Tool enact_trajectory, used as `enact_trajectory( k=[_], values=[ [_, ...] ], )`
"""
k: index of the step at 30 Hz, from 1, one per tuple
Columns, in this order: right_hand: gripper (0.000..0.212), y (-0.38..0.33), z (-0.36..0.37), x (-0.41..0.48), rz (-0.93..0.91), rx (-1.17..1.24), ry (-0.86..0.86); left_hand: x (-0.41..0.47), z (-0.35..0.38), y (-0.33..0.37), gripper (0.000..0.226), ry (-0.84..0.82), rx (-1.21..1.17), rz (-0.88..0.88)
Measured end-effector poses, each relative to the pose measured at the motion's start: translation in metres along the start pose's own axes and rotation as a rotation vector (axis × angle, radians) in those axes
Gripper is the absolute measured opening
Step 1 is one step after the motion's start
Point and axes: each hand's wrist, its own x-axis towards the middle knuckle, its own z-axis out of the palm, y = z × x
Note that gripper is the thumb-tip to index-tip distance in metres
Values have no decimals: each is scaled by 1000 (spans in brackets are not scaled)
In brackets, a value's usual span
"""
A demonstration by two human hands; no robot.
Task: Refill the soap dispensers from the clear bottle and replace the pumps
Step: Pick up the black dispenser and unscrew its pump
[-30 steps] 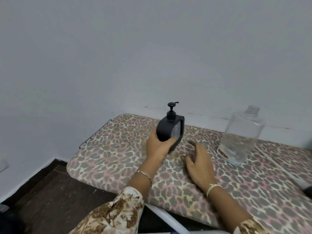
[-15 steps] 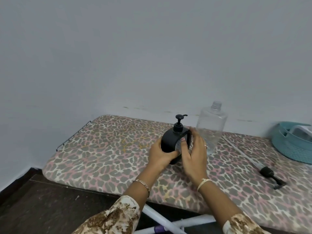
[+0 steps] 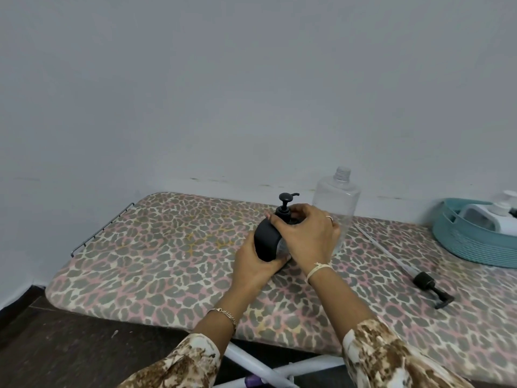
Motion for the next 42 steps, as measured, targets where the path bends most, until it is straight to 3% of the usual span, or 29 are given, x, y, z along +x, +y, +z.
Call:
enact_trajectory(
  k=[11,17,20,23,27,30,34,36,38,40,42],
  values=[
    [28,-8,-4,10,-72,-59,-88,1,-3,-2,64,-5,33,-23],
    [30,8,-13,27,-111,122,-403,2,-3,-2,60,-8,26,-32],
    [39,3,-13,25,-114,-2,-296,2,-3,-4,62,-11,30,-29],
    [34,-6,-12,19,-104,-49,-202,1,-3,-4,62,-5,36,-19],
    [19,-4,-11,26,-62,82,-352,0,-4,-3,58,-10,17,-20],
    [26,1,-15,32,-43,211,-482,1,-4,-4,60,-9,24,-20],
    [39,-1,-9,26,-85,79,-325,1,-3,-4,62,-6,40,-17],
    [33,-4,-7,23,-69,97,-275,1,-3,-3,61,-3,38,-13],
    [25,-4,-9,25,-38,145,-333,0,-3,-4,59,-1,35,-16],
    [27,-3,-14,27,-17,215,-432,0,-3,-3,58,3,41,-17],
    [33,-1,-14,26,-46,205,-425,0,-4,-2,59,4,45,-16]
  ],
)
